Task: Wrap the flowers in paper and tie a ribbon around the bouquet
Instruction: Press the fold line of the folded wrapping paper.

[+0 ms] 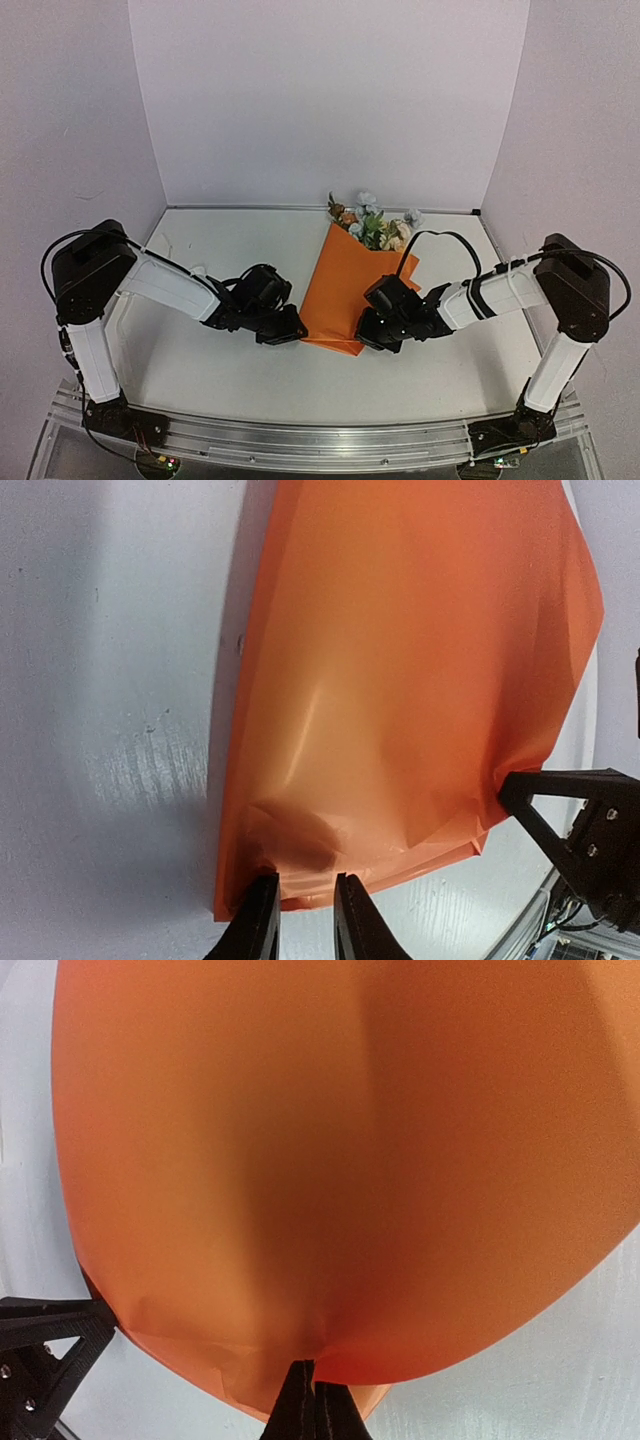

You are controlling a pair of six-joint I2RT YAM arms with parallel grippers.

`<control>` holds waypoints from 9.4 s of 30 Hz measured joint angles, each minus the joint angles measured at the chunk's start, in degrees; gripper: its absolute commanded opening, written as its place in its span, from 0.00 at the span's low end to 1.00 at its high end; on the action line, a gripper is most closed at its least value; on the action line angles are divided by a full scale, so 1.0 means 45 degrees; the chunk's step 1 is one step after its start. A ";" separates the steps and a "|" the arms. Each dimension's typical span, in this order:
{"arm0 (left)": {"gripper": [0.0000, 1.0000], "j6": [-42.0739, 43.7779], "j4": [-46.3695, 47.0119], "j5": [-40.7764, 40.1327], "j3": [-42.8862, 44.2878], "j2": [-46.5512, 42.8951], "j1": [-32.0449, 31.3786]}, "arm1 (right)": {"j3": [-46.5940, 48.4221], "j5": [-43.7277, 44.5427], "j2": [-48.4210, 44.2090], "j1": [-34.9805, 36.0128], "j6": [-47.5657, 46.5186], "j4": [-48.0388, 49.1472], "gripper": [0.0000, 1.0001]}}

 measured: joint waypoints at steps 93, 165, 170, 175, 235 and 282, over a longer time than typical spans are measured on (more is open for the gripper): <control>0.20 -0.3642 0.2125 0.2018 0.1602 0.2037 -0.0259 | 0.1002 0.0612 -0.2774 -0.0603 -0.3026 -0.4337 0.20; 0.30 -0.3619 0.2198 0.4580 1.0142 0.8016 0.4870 | 0.0787 -0.0202 0.0612 0.0092 -0.2598 -0.0981 0.13; 0.31 -0.3833 0.2169 0.4890 1.1707 0.9027 0.5098 | 0.0807 -0.0255 0.0675 0.0092 -0.2603 -0.0831 0.13; 0.31 -0.4129 0.2187 0.4993 1.3094 0.9919 0.5244 | 0.0855 -0.0290 0.0724 0.0092 -0.2603 -0.0812 0.13; 0.11 -0.0898 0.1028 0.5108 0.1417 0.2057 0.0075 | 0.1452 0.1585 -0.0748 0.1416 -0.2942 -0.4911 0.38; 0.26 0.0103 -0.0021 0.5895 -0.0421 -0.0881 0.1407 | 0.1375 0.2042 0.0452 0.1892 -0.2589 -0.3770 0.37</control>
